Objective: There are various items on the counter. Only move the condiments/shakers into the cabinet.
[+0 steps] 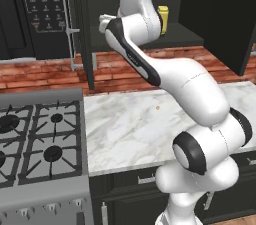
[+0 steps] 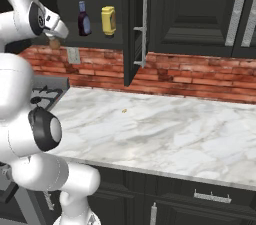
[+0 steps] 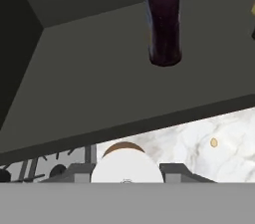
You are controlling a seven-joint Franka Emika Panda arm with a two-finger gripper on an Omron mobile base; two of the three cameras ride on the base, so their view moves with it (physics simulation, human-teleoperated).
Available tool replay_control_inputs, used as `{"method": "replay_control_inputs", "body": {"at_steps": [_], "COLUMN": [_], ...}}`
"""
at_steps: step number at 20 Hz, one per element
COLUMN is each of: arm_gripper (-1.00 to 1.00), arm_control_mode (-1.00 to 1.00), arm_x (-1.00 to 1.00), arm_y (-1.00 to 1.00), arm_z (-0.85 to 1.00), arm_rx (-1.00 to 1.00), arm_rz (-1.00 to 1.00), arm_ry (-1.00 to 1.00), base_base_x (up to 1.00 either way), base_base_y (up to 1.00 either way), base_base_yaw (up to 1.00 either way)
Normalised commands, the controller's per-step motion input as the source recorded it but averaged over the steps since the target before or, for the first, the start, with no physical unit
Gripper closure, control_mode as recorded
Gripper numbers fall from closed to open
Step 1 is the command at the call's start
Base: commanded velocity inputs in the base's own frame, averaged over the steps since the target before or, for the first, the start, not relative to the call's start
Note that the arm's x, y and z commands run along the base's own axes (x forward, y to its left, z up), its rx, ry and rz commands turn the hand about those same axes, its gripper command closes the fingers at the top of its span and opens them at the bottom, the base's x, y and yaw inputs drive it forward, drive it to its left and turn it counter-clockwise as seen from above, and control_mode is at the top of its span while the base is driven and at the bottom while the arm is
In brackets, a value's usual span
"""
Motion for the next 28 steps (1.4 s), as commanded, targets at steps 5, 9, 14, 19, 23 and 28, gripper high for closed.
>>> {"method": "replay_control_inputs", "body": {"at_steps": [5,9,14,19,23,28], "arm_gripper": [1.00,1.00,1.00,1.00,1.00,1.00], "arm_control_mode": [-1.00,-1.00,-1.00,-1.00,-1.00,-1.00], "arm_x": [0.21,0.15,0.00,0.23,0.44,0.55], "arm_y": [0.00,0.00,0.06,0.01,0.06,0.11], "arm_z": [0.06,0.16,0.38,0.05,0.00,0.00], "arm_rx": [0.00,0.00,0.00,0.00,-0.04,-0.02], "arm_rz": [0.00,0.00,0.00,0.00,0.00,0.00], "arm_ry": [-0.01,-0.07,-0.16,-0.02,0.00,0.00], "base_base_x": [0.00,0.00,0.00,0.00,0.00,0.00], "base_base_y": [0.00,0.00,0.00,0.00,0.00,0.00], "base_base_yaw": [0.00,0.00,0.00,0.00,0.00,0.00]}}
